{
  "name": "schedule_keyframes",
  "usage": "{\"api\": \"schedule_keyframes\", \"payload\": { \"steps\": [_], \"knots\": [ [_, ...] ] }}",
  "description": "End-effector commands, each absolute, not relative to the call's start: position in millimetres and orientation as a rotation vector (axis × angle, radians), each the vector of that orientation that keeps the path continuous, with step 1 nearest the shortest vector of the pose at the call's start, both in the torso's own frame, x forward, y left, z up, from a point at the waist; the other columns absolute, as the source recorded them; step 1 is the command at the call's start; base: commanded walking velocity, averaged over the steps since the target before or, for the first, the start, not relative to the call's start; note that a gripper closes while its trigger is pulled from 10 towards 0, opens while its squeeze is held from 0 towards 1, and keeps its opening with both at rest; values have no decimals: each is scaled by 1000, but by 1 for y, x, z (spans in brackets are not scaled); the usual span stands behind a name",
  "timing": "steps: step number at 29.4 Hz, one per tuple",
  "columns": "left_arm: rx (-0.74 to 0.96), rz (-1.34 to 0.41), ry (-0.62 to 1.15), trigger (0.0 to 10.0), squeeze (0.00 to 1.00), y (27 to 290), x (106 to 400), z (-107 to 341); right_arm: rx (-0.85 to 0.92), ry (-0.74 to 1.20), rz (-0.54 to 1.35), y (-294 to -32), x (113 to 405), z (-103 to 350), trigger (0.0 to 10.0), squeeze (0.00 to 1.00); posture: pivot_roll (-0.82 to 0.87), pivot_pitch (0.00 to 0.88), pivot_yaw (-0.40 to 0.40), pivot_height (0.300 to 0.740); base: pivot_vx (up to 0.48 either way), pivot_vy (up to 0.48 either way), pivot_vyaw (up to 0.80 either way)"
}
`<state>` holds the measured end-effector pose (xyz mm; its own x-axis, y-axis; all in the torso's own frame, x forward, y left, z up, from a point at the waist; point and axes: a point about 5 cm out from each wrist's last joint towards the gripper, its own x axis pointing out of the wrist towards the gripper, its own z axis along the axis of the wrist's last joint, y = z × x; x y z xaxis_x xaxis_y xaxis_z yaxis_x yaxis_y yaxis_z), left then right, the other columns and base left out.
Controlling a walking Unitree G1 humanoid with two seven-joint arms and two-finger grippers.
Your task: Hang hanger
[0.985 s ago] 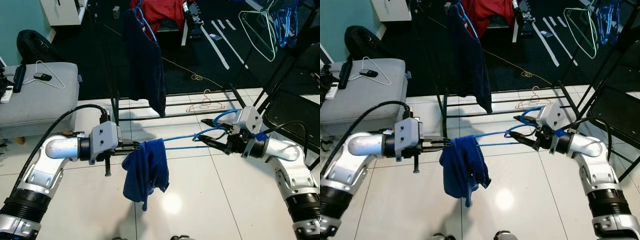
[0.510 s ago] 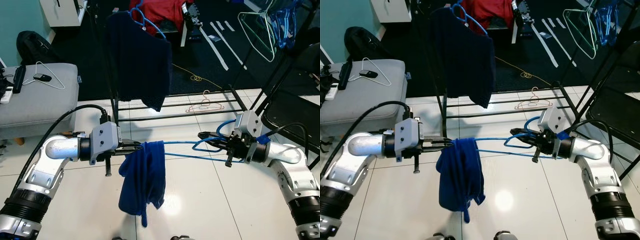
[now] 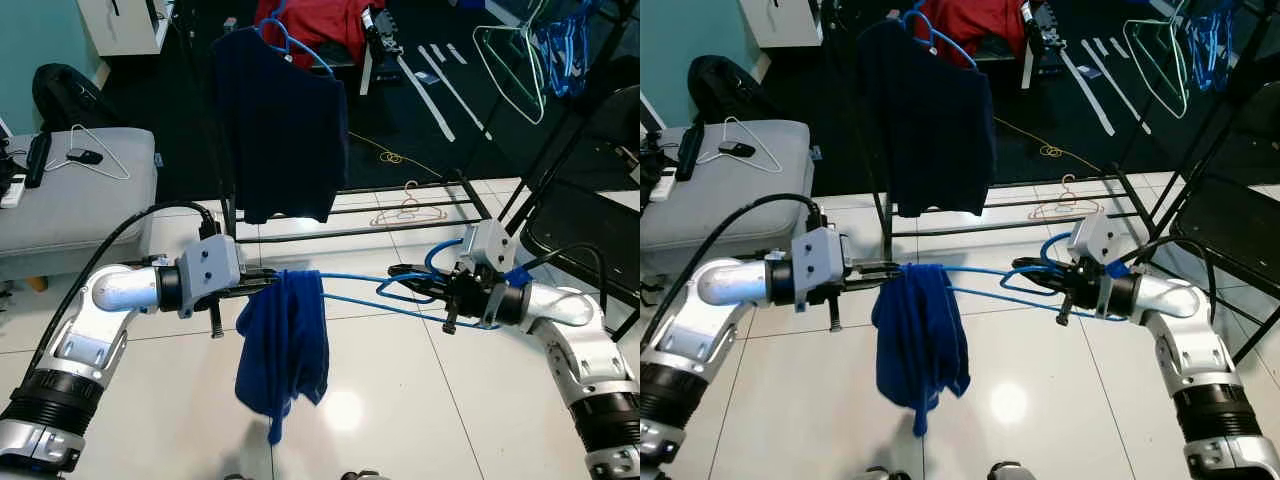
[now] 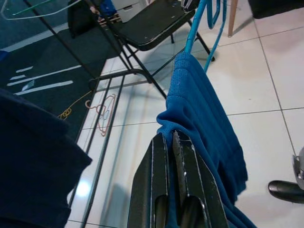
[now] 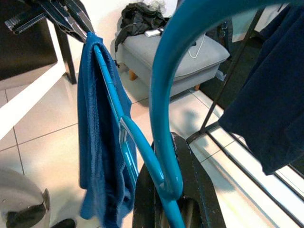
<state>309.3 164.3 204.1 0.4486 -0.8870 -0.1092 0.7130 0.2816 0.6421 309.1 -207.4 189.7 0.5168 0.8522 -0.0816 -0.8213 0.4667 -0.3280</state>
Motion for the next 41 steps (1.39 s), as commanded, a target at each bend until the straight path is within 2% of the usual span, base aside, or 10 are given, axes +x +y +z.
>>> {"api": "schedule_keyframes", "payload": {
  "steps": [1,7,10,11,14,17,18,24,25,41],
  "knots": [
    [674,-1103,-323,706,0,157,310,205,-321,-158,1052,-198,309,197,0,0,-55,197,-31,740,0,0,0],
    [660,-1103,-363,2431,0,153,310,212,-307,-215,1004,-193,312,201,0,0,-55,206,-29,740,0,0,0],
    [652,-1076,-396,4941,0,151,312,219,-290,-233,993,-189,312,201,0,0,-55,206,-29,740,0,0,0],
    [635,-1051,-407,10000,0,151,314,222,-285,-235,994,-187,312,200,0,0,-51,209,-27,740,0,0,0],
    [610,-1020,-420,10000,12,152,316,226,-281,-237,994,-186,312,200,0,0,-51,209,-27,740,0,0,0],
    [594,-1007,-435,10000,424,152,317,228,-279,-239,993,-185,313,200,0,0,-51,209,-27,740,0,0,0],
    [587,-997,-449,10000,1000,153,317,230,-279,-240,992,-185,313,200,0,0,-51,209,-27,740,0,0,0],
    [603,-963,-488,10000,1000,153,317,234,-278,-243,989,-185,313,201,0,0,-52,211,-27,740,0,0,0],
    [593,-947,-499,10000,0,153,318,235,-278,-243,992,-184,312,201,0,0,-52,210,-26,740,0,0,0],
    [499,-605,-198,10000,0,183,328,194,-315,-247,891,-186,323,205,0,0,-54,219,-35,740,0,0,0]
  ]
}}
